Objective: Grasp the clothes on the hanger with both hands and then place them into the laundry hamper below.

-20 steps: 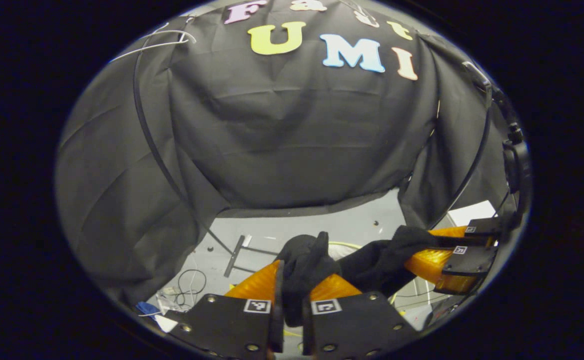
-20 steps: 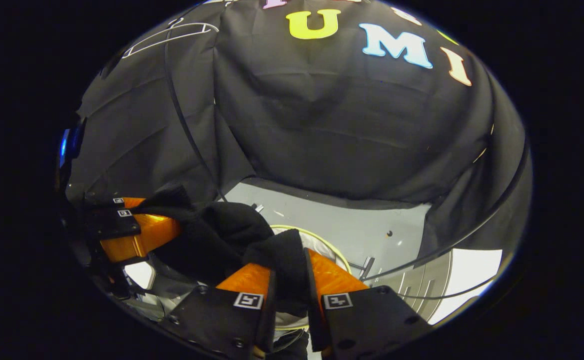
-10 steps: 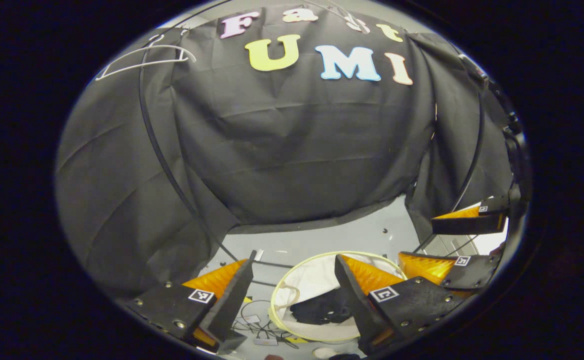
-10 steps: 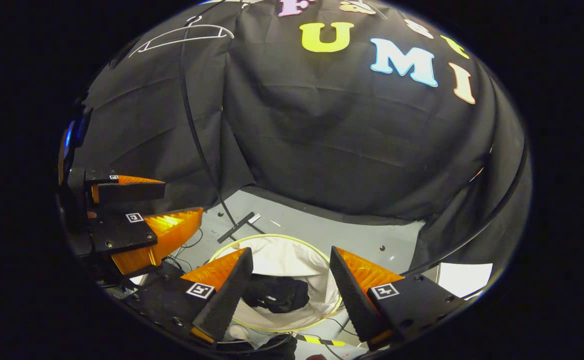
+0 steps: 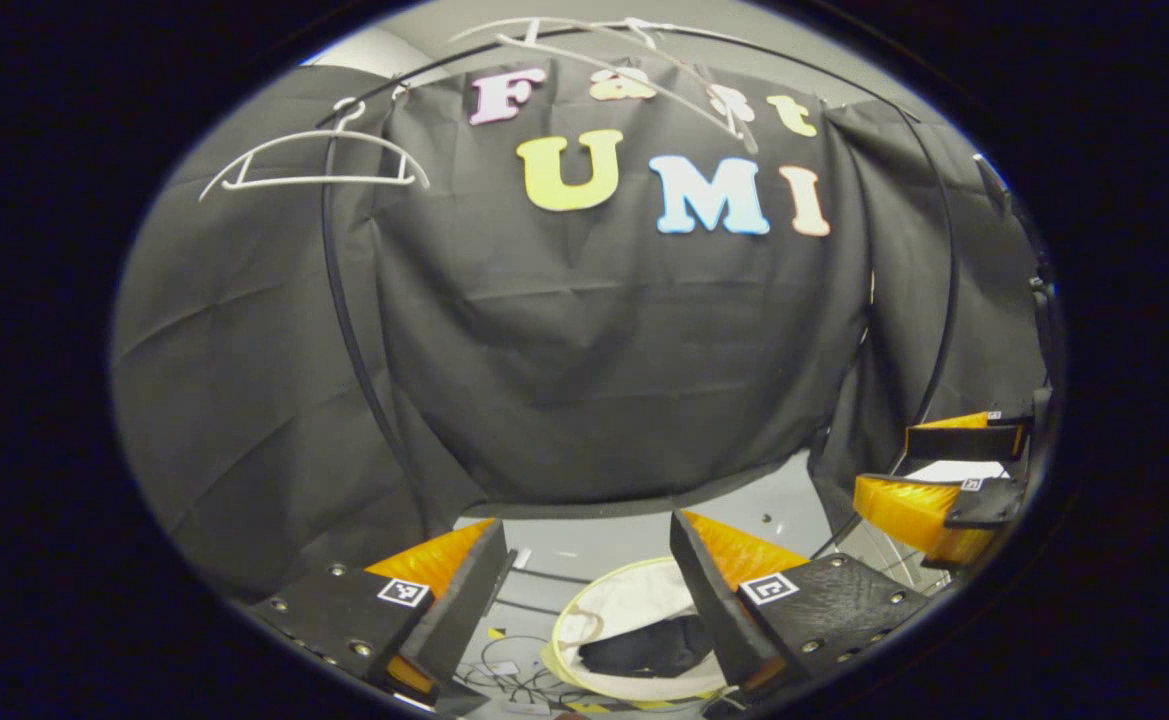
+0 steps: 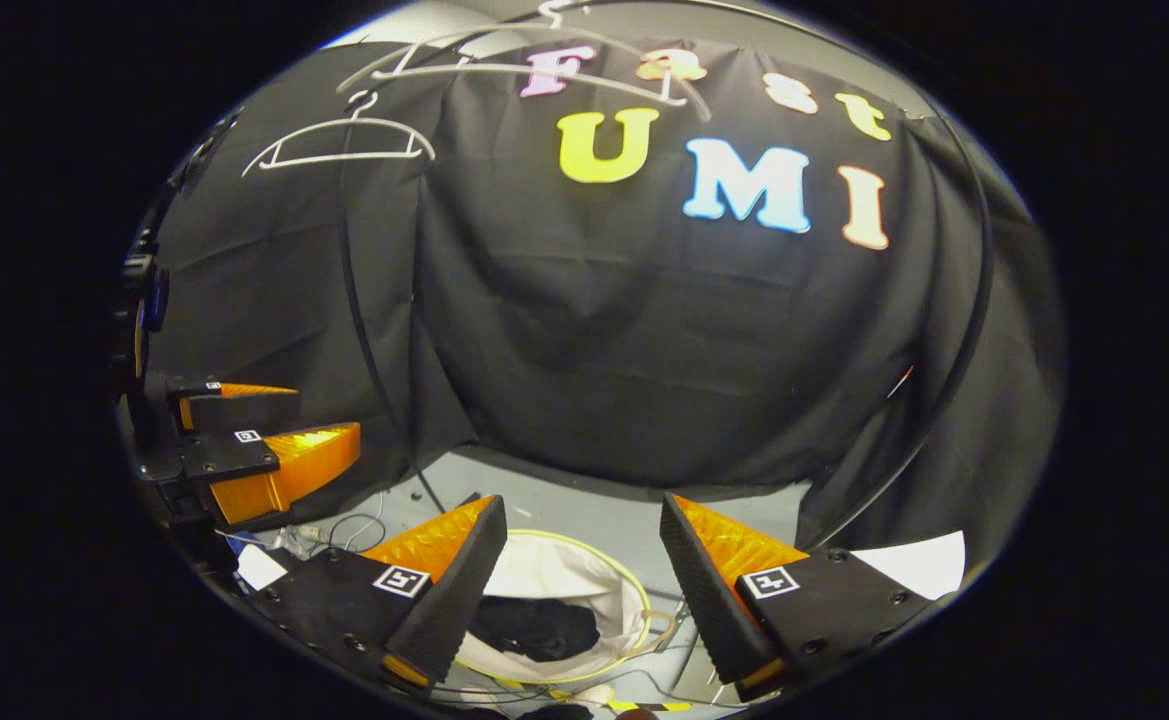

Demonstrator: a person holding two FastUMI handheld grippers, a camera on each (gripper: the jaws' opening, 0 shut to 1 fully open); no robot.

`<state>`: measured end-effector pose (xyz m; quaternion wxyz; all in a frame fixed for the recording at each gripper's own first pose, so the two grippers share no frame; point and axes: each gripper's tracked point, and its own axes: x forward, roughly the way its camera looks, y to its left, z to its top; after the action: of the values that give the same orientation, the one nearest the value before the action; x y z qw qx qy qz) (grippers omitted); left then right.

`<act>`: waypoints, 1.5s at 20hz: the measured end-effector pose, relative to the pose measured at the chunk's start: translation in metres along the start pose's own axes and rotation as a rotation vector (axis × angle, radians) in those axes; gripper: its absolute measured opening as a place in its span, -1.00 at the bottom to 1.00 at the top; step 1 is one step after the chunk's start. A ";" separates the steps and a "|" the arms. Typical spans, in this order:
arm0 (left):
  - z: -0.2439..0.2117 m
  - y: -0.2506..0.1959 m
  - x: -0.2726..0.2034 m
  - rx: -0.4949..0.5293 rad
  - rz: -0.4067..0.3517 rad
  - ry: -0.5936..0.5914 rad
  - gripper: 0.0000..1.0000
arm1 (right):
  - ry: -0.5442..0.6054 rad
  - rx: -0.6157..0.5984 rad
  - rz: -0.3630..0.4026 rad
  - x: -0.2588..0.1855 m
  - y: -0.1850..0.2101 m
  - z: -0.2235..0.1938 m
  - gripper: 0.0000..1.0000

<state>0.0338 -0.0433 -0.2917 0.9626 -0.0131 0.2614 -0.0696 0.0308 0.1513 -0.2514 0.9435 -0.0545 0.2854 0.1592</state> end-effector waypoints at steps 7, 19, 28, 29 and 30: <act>0.098 0.001 -0.050 -0.033 -0.008 -0.190 0.93 | -0.172 0.005 -0.074 -0.074 -0.046 0.072 0.93; 0.188 -0.022 -0.166 -0.006 -0.019 -0.365 0.92 | -0.358 0.052 -0.168 -0.214 -0.119 0.128 0.92; 0.202 -0.024 -0.230 0.004 0.026 -0.442 0.93 | -0.456 0.109 -0.257 -0.271 -0.157 0.124 0.92; 0.200 -0.023 -0.237 0.002 0.030 -0.445 0.93 | -0.461 0.114 -0.260 -0.275 -0.159 0.122 0.94; 0.200 -0.021 -0.243 0.001 0.036 -0.451 0.93 | -0.465 0.115 -0.262 -0.278 -0.159 0.121 0.94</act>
<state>-0.0752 -0.0317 0.0044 0.9978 -0.0230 0.0395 -0.0479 -0.0720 -0.0505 0.0060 0.9978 0.0008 0.0600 0.0275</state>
